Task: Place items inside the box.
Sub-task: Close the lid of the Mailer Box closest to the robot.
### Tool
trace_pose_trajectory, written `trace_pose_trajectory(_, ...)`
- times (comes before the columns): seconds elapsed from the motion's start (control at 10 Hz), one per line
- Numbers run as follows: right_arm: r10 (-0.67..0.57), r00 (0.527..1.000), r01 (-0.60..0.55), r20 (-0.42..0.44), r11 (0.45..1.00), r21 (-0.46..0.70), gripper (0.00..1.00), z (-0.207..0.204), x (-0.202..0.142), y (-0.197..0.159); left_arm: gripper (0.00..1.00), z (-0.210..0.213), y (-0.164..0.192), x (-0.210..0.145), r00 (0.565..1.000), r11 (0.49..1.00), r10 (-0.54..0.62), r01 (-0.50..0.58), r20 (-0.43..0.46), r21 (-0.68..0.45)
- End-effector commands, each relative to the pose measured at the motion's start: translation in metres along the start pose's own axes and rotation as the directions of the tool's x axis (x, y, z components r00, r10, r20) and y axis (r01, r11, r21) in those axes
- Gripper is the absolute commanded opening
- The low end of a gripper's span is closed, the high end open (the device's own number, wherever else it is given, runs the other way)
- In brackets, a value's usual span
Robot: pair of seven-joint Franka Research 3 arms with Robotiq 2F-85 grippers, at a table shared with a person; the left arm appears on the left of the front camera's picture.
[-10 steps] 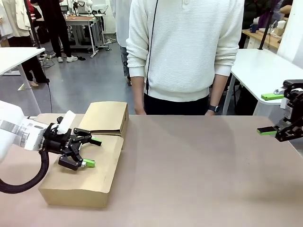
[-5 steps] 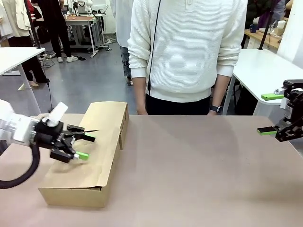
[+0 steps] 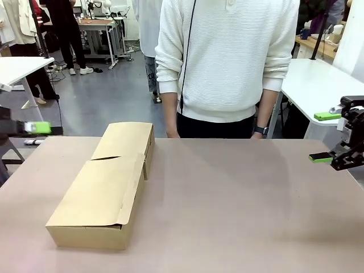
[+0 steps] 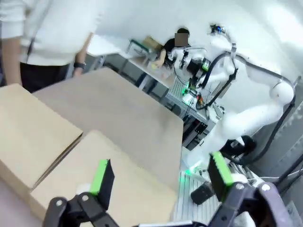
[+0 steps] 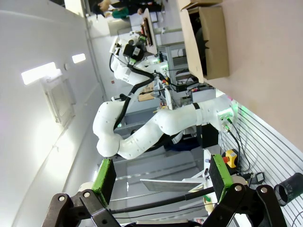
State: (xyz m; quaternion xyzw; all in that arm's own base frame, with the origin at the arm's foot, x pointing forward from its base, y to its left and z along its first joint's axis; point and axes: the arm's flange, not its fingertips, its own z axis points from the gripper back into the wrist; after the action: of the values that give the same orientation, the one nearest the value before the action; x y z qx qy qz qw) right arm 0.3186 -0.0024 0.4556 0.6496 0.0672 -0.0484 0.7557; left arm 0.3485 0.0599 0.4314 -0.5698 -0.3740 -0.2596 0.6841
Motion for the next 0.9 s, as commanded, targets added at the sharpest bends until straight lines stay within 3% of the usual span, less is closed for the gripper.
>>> trace_pose_trajectory(0.0, -0.002, 1.0, 0.002, -0.009, 1.0, 0.0, 1.0, 0.002, 0.0, 0.003, 1.0, -0.005, -0.042, -0.026, 0.923, 0.93, 0.367, -0.368, 0.113, -0.01)
trace_pose_trajectory(0.1, -0.002, 1.0, 0.002, -0.009, 1.0, 0.0, 1.0, 0.002, 0.0, 0.003, 1.0, -0.001, -0.035, -0.031, 0.881, 0.881, 0.465, -0.47, 0.093, 0.05)
trace_pose_trajectory(0.2, -0.002, 1.0, 0.002, -0.009, 1.0, 0.0, 1.0, 0.002, 0.0, 0.003, 1.0, 0.003, -0.028, -0.037, 0.893, 0.883, 0.447, -0.449, 0.051, 0.138)
trace_pose_trajectory(0.3, -0.002, 1.0, 0.002, -0.009, 1.0, 0.0, 1.0, 0.002, 0.0, 0.003, 1.0, 0.019, -0.003, 0.002, 0.946, 0.946, 0.321, -0.322, 0.044, 0.02)
trace_pose_trajectory(0.8, -0.002, 1.0, 0.002, -0.009, 1.0, 0.0, 1.0, 0.002, 0.0, 0.003, 1.0, 0.019, -0.003, 0.002, 0.946, 0.946, 0.321, -0.322, 0.044, 0.02)
